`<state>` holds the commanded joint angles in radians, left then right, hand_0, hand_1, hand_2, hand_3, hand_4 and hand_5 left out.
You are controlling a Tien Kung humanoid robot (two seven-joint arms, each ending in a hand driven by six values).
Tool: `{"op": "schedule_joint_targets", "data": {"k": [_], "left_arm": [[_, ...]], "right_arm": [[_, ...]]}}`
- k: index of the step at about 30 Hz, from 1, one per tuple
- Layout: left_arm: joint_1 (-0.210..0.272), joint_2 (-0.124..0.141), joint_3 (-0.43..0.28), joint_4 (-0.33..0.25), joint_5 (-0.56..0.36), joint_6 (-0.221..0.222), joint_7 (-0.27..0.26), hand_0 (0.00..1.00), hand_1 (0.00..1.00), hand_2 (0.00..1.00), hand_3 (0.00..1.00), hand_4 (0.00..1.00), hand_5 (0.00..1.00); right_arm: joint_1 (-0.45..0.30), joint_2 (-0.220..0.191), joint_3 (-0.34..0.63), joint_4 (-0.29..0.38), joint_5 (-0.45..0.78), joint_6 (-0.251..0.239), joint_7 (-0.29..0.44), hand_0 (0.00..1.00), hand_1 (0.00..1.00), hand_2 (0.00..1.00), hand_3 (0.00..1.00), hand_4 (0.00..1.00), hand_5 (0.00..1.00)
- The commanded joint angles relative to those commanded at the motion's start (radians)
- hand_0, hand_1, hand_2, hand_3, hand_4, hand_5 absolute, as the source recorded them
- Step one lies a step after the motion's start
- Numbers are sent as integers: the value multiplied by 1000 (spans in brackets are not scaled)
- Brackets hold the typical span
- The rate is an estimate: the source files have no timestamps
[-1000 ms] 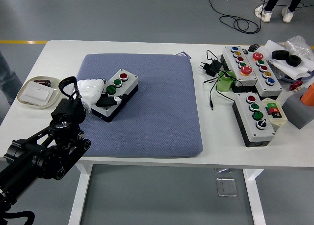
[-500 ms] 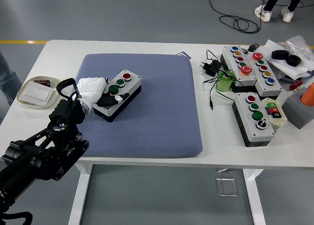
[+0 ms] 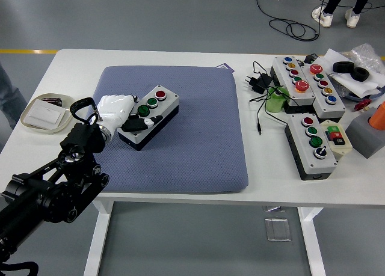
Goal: Pick up the button,place it on the desk,press the button,press the button
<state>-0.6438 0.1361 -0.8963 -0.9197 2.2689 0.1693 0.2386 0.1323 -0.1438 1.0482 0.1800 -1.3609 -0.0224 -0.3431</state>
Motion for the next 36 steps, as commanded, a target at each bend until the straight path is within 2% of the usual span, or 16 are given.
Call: {"op": "schedule_joint_targets", "data": {"k": [2,8,10,12,16,19,21,24,29,34,36], "left_arm": [[-2,3,4,-5,0,13,-17,132,3,61,199,152,2],[-24,21,33,-1,0,72,-137,130,2,57,197,155,2],[-42,34,43,18,0,86,-210,130,2,57,197,155,2],[-56,44,54,31,0,92,-245,123,2,53,196,148,2],[-106,71,97,71,0,94,-398,123,2,53,196,148,2],[-135,80,120,100,0,95,-505,118,2,53,191,140,2],[-148,83,134,114,0,102,-555,118,2,53,191,140,2],[-167,82,152,135,0,97,-606,114,2,52,191,132,2],[-167,71,143,158,0,87,-629,120,2,65,194,144,2],[-148,73,77,122,-51,112,-647,120,2,65,194,144,2],[-145,80,54,99,-84,105,-646,126,8,68,209,156,2]], "right_arm": [[0,0,0,0,-1,0,0,654,641,667,582,382,243],[0,0,-2,0,1,0,1,654,640,667,582,382,241],[3,0,-4,0,4,0,1,654,640,667,582,382,241],[4,1,-5,0,6,-1,1,654,640,667,582,381,241],[6,0,-7,0,8,-1,1,654,640,667,582,381,241],[7,1,-7,0,7,0,0,655,640,667,582,381,240],[7,0,-8,0,8,0,0,655,640,667,582,381,240],[8,1,-8,0,8,1,-1,656,641,668,582,381,240],[9,2,-9,0,8,1,-1,656,641,668,582,381,240],[8,3,-9,0,11,0,-1,656,641,668,582,381,240],[8,3,-8,0,8,0,-1,656,641,667,582,381,239]]}}
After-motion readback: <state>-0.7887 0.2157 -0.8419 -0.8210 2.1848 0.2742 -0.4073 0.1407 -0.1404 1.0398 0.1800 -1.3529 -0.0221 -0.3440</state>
